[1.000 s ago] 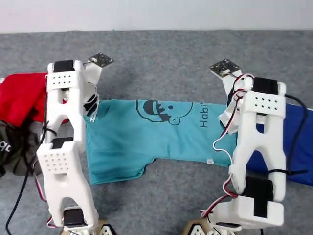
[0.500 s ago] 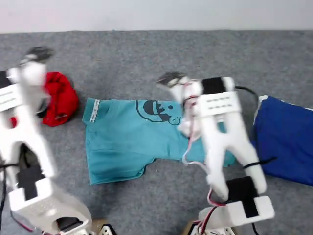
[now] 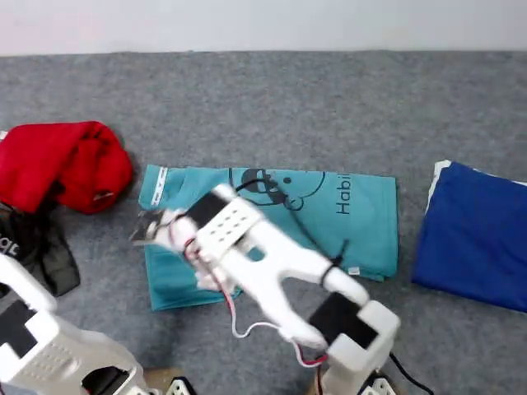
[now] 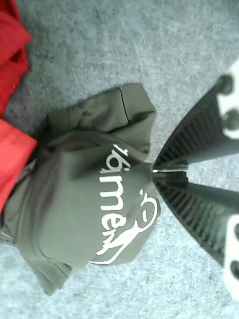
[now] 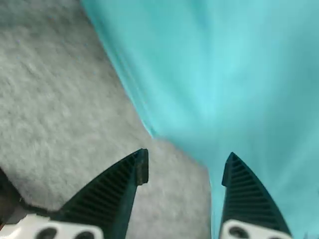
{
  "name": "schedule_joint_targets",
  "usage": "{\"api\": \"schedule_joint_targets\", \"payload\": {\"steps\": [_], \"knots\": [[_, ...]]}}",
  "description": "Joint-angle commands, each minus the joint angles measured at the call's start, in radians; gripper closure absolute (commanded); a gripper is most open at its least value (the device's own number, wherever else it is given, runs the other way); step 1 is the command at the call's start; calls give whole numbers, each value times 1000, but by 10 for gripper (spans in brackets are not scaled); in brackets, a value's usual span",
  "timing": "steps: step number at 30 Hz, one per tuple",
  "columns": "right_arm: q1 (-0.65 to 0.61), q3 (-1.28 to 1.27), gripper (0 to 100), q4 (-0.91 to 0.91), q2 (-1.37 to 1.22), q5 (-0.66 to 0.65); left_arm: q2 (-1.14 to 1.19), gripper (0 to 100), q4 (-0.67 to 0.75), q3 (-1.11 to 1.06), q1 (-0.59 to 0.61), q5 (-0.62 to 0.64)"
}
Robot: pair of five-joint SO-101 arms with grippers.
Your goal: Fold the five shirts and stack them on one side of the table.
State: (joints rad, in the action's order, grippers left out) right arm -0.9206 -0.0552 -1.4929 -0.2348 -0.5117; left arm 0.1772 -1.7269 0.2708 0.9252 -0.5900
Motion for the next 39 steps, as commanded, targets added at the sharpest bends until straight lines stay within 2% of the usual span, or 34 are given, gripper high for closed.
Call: {"api": "schedule_joint_targets", "payload": {"steps": [1, 6, 17, 22, 28, 39], "knots": [[-88, 51, 749, 68, -38, 15, -8, 983, -3, 5, 11, -20], [-156, 51, 748, 150, -102, 17, -14, 983, -3, 5, 11, -61], [-154, 60, 749, 228, -271, 12, -11, 983, -6, 4, 11, -61], [-153, 183, 754, 151, -361, 14, -9, 983, -6, 1, 11, -61], [-153, 419, 931, -12, -522, 14, -14, 983, -8, 1, 11, -61], [-97, 717, 988, -143, -573, 9, -12, 983, -5, 1, 11, -61]]}}
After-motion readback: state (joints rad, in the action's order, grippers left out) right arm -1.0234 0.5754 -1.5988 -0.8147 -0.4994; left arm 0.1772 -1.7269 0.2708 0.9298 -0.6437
